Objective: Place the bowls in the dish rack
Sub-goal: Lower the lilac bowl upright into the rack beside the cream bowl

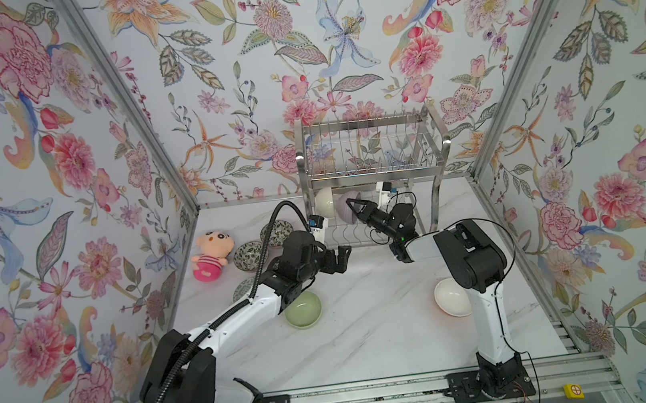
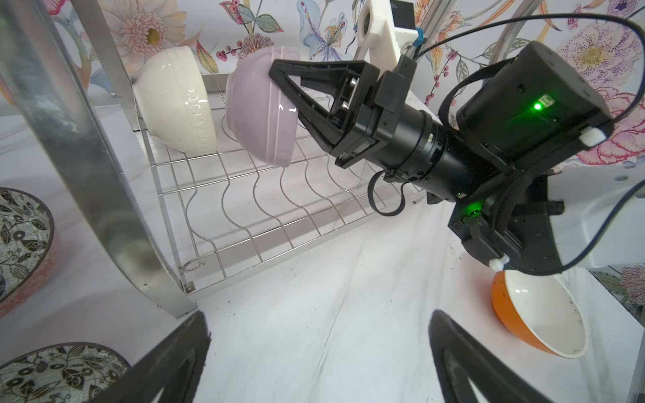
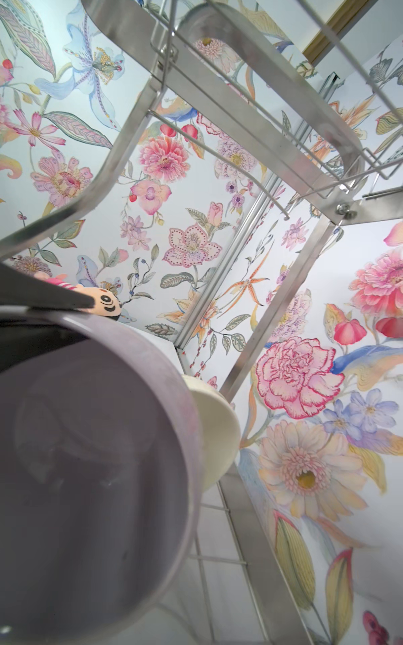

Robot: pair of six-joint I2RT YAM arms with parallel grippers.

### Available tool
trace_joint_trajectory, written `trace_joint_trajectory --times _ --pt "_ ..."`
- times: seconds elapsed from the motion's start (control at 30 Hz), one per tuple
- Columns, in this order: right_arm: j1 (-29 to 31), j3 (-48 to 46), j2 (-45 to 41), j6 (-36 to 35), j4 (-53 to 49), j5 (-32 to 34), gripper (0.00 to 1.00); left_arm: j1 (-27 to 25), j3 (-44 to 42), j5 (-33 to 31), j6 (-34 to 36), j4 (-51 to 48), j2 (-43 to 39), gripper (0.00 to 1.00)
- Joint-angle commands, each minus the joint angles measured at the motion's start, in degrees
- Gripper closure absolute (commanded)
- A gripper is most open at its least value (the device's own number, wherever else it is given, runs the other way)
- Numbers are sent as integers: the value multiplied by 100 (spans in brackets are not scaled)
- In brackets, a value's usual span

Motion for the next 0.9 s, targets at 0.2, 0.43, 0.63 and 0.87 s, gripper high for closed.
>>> trace_joint_trajectory --times 0.2,0.43,0.63,0.87 --pt "-68 911 569 355 446 512 100 -42 149 -139 130 -143 -92 1" --pt "-62 1348 933 420 301 505 100 -23 232 -144 122 -83 -27 1" --pt "-34 1585 1058 441 206 485 100 -23 442 -213 184 49 94 1" --pt "3 1881 1236 533 177 470 100 -22 652 -530 343 261 268 1"
